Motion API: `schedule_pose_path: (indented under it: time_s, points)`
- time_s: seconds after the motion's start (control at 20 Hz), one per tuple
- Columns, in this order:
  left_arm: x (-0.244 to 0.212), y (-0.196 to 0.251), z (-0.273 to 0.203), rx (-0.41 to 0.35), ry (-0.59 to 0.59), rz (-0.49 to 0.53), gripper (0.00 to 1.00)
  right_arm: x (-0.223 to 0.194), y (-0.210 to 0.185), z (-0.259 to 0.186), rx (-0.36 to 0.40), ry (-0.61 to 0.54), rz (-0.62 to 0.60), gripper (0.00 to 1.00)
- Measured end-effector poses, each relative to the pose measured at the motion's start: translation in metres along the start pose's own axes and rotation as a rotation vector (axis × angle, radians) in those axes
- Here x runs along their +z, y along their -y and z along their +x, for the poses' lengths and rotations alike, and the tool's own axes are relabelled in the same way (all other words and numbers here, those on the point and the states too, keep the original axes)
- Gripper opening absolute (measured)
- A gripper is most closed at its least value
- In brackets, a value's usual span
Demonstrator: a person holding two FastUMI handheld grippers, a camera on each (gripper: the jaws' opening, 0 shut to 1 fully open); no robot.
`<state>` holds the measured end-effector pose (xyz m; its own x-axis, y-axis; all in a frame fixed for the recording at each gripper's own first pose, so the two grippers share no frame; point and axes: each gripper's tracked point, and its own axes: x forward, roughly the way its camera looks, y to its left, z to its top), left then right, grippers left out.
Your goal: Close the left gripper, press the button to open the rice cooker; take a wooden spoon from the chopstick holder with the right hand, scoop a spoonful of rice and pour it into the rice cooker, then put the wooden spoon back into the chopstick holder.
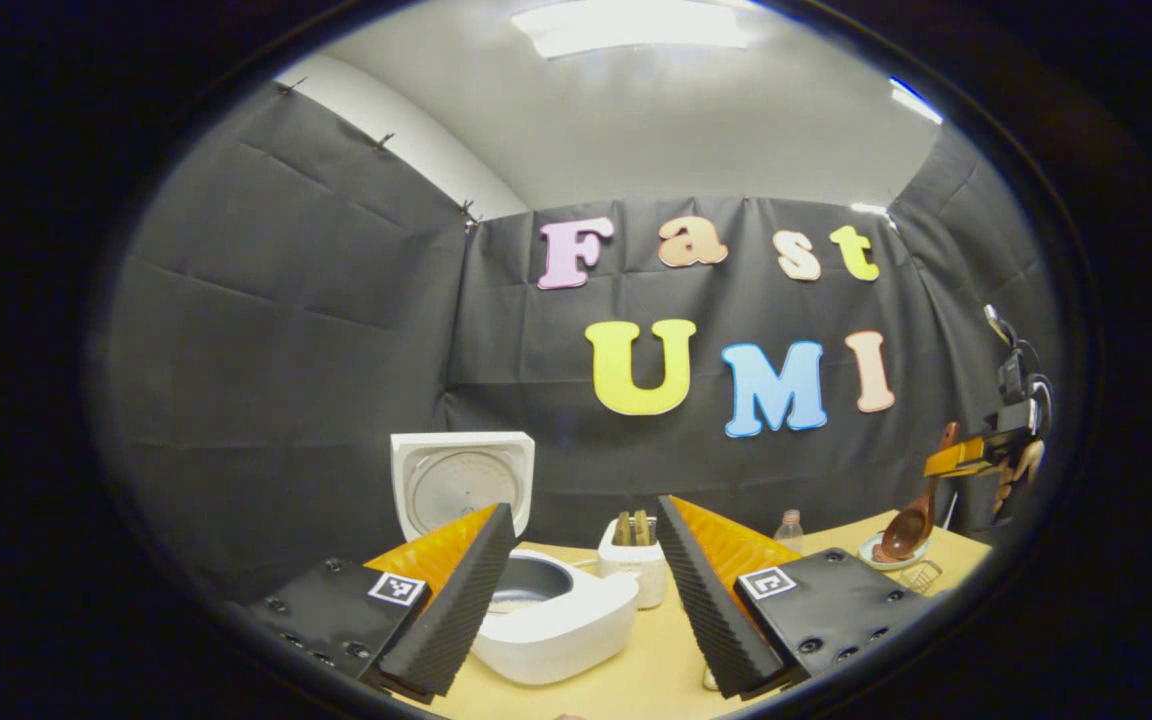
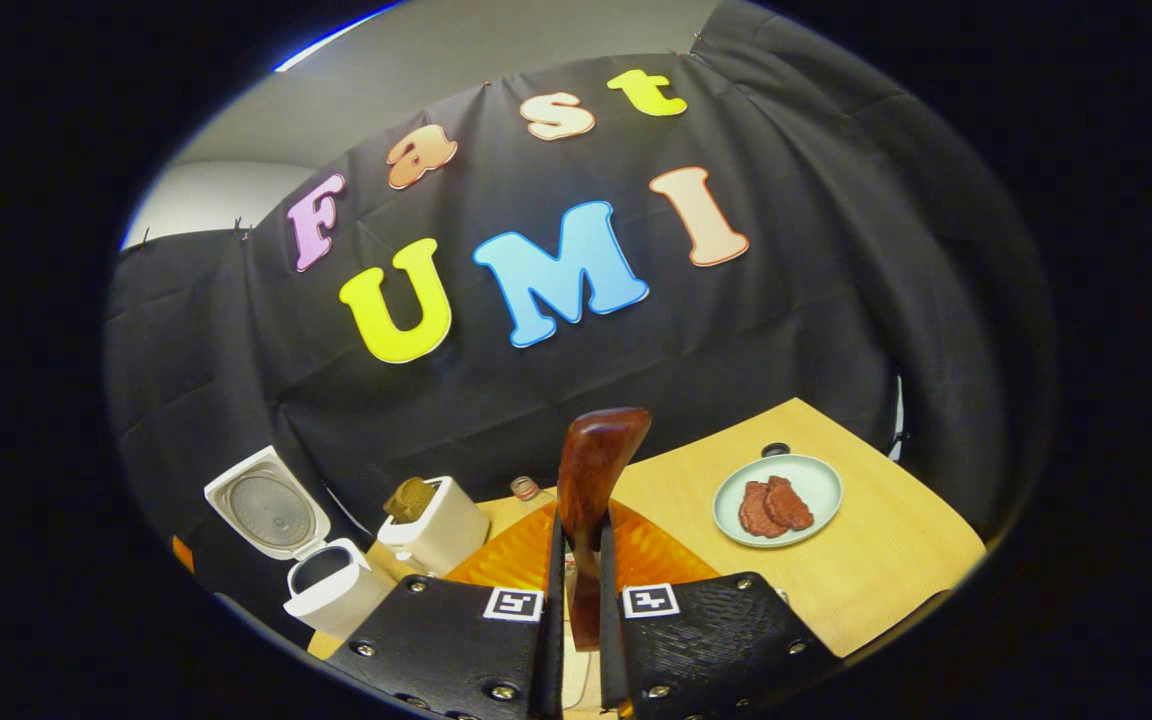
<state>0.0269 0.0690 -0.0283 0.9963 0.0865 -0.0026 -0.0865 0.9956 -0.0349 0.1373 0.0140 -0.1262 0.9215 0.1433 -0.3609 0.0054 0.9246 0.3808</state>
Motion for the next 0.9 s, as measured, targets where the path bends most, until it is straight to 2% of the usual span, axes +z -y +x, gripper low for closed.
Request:
schedule_pose_path:
  time_s: [0.45,0.75,0.9]
  points:
    - [0.002,0.028,-0.003,-0.006,-0.008,0.031,0.98,-0.041,0.084,0.002,-0.139,-0.049,-0.024,0.15]
    - [0.009,0.035,-0.009,0.006,-0.013,0.066,0.98,-0.075,0.105,0.012,-0.167,-0.107,-0.019,0.15]
    - [0.009,0.039,-0.013,0.009,-0.017,0.072,0.98,-0.091,0.110,0.020,-0.157,-0.121,0.002,0.15]
